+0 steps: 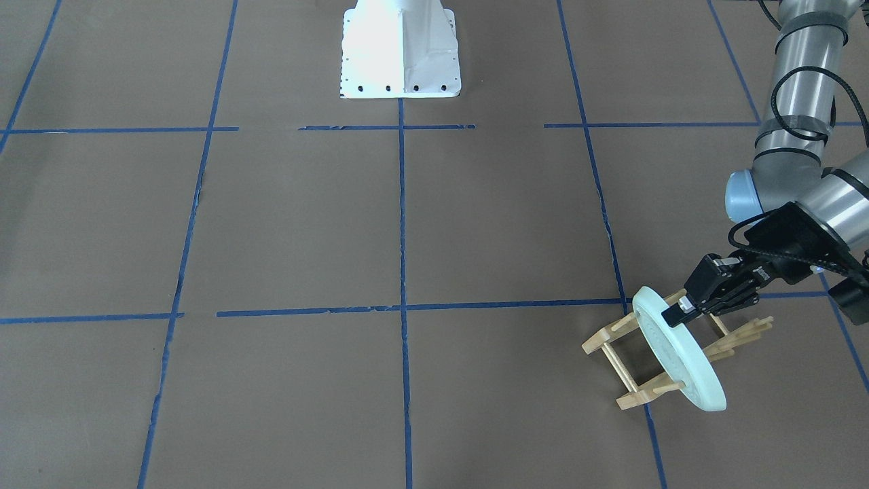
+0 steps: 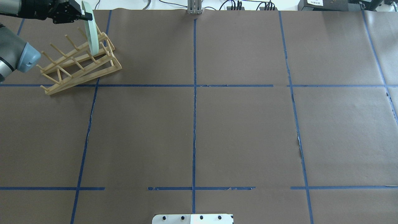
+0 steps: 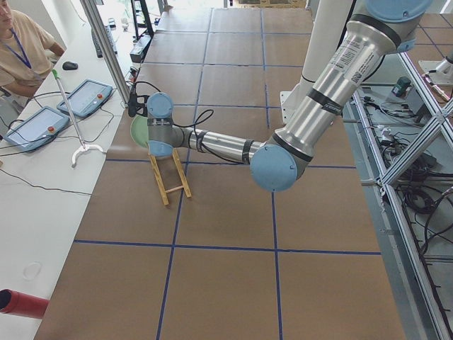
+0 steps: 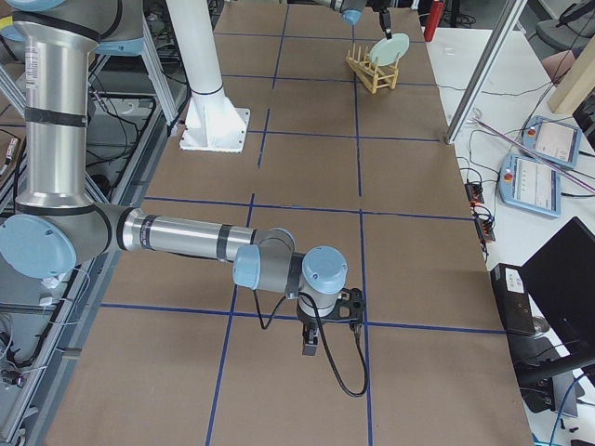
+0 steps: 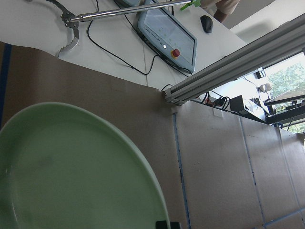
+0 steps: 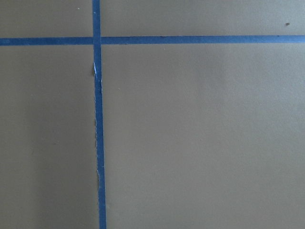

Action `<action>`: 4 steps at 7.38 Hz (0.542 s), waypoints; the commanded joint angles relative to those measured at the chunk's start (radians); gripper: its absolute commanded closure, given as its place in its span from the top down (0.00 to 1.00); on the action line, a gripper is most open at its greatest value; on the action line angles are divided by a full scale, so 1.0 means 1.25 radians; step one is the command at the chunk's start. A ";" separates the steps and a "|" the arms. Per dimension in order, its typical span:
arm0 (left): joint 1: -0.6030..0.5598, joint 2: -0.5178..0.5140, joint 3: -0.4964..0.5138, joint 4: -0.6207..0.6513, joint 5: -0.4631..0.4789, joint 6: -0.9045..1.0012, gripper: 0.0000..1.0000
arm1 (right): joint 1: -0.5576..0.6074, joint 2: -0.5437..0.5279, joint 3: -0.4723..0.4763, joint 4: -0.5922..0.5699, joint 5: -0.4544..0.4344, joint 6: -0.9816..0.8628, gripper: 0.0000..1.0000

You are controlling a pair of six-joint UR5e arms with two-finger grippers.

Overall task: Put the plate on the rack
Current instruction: 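Lower the upright plate between the rack's wooden pegs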

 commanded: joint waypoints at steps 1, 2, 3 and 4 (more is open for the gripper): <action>0.004 0.003 0.003 0.000 0.000 0.001 0.00 | 0.000 0.000 0.000 -0.001 0.000 0.000 1.00; 0.004 0.003 0.006 0.000 0.001 0.001 0.00 | 0.000 0.000 0.000 -0.001 0.000 0.000 1.00; 0.004 0.004 0.007 0.000 0.001 0.001 0.05 | 0.000 0.000 0.000 -0.001 0.000 0.000 1.00; 0.004 0.004 0.006 0.000 0.001 0.001 0.59 | 0.000 0.000 0.000 0.001 0.000 0.000 1.00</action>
